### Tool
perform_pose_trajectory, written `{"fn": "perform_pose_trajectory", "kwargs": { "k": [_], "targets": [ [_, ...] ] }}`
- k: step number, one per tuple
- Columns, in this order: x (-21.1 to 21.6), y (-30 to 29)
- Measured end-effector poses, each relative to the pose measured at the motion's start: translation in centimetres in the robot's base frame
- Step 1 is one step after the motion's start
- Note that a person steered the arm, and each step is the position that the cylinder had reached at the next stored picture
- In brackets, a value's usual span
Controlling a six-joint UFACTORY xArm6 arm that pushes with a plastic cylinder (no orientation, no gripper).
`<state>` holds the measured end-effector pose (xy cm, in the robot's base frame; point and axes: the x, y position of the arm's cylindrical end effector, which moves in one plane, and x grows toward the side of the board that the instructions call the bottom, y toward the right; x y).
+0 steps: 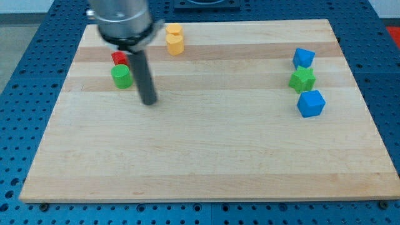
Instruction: Place the green star below to the green circle
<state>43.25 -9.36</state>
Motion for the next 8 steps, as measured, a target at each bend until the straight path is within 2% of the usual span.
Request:
{"fn": "perform_pose_trajectory", "kwargs": {
  "k": [1, 2, 3, 4, 5, 6, 7, 8],
  "targets": [
    [-3.7, 5.1],
    [-10.5, 11.2],
    [-17.7, 18.4],
    [-21.7, 27.8],
    [-17.9, 37.8],
    [-7.9, 39.6],
    [-2.9, 38.6],
    [-3.3, 36.4]
  ]
}}
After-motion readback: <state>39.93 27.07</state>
